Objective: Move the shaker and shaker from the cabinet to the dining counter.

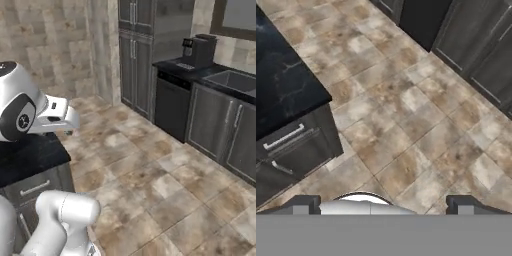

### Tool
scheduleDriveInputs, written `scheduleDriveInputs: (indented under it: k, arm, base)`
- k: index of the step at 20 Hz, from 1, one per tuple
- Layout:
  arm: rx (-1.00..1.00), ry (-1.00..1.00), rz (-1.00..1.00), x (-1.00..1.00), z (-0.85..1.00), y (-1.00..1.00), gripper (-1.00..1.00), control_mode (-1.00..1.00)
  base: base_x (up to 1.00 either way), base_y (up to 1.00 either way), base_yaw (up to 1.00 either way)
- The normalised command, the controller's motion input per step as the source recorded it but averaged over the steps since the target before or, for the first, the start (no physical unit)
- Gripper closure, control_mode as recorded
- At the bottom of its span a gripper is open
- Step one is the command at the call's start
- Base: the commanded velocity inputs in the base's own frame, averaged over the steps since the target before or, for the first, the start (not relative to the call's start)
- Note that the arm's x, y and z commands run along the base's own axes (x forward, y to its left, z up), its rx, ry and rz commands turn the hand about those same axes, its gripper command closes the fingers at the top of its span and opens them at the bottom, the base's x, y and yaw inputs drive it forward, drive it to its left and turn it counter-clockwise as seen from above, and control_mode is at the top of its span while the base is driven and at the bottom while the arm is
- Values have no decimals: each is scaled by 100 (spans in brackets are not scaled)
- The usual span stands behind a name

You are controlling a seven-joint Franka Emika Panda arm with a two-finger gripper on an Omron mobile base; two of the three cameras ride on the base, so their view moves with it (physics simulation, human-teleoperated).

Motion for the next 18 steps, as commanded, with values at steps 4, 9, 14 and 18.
scheduleDriveInputs:
  k: [4,9,14,18]
  arm:
    - [0,0,0,0,0,0,-100,100]
    - [0,0,0,0,0,0,-100,100]
    - [0,0,0,0,0,0,-100,100]
    - [0,0,0,0,0,0,-100,100]
  base:
    - [12,-52,-85]
    - [17,-41,-82]
    - [20,-30,-81]
    - [34,-18,-77]
